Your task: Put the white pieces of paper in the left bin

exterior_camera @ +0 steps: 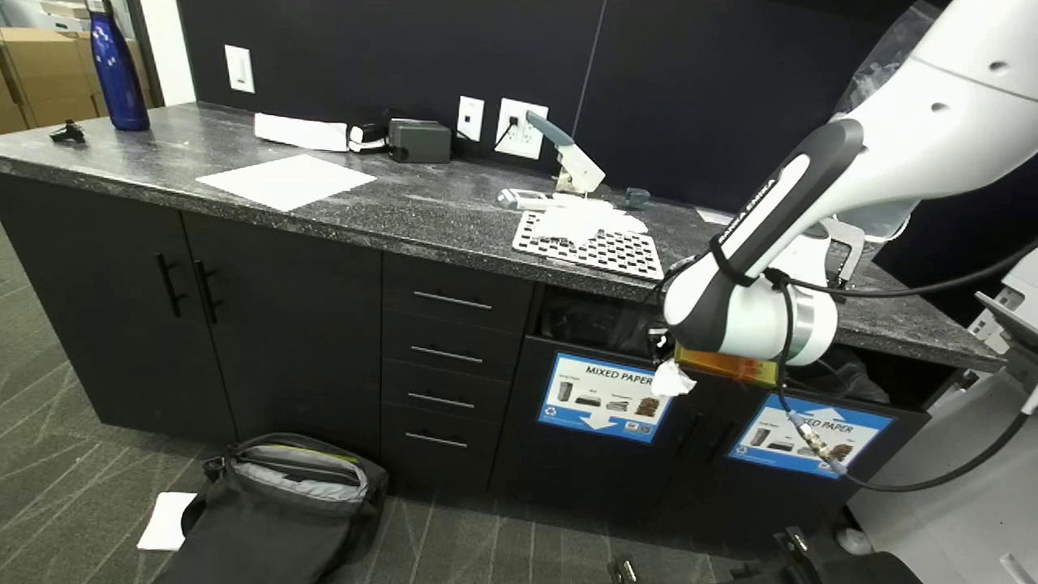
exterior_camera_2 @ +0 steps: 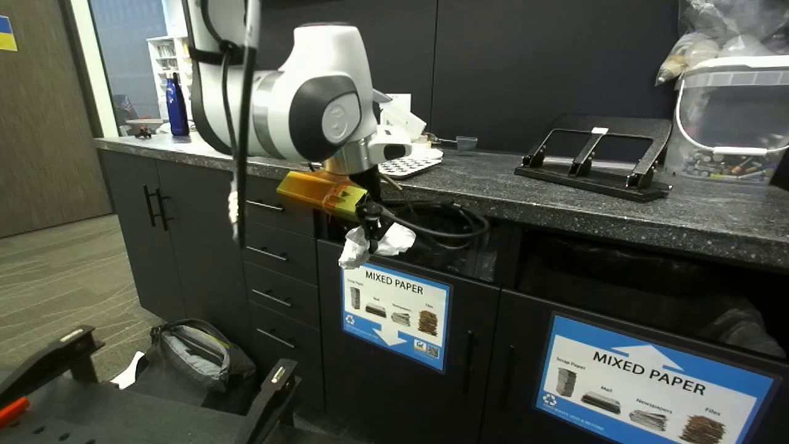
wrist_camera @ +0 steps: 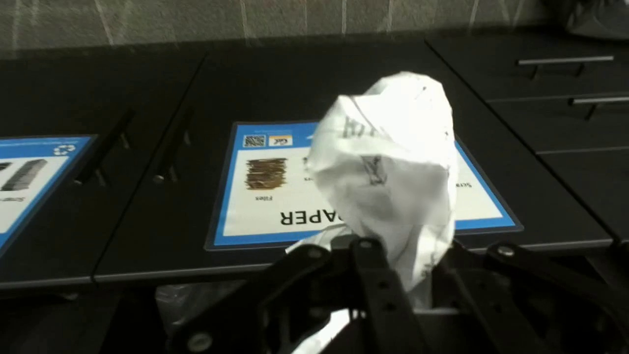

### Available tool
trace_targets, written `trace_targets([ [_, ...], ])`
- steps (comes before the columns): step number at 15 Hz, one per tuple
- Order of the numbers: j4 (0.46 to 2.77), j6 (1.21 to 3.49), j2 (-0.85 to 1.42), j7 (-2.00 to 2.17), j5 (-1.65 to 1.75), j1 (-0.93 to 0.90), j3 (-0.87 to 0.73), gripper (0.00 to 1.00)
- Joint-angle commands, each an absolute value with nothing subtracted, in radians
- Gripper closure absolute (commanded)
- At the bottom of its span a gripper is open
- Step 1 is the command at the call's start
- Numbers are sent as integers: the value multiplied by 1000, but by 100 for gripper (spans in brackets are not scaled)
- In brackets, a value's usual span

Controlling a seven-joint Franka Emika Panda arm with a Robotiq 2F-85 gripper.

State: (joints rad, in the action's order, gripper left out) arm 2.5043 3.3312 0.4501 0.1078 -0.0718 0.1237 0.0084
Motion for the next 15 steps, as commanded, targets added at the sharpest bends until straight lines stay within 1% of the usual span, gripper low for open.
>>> trace_targets([
  [1,2408,3604,649,180,-85,166,85,85],
  [4,2304,3831,829,210,-72,147,73,85],
  [8,2107,3994,1013,236,-77,144,66,85],
  [12,1912,4060,1139,237,-87,137,66,86],
  [15,1838,4080,1190,239,-81,144,69,85],
])
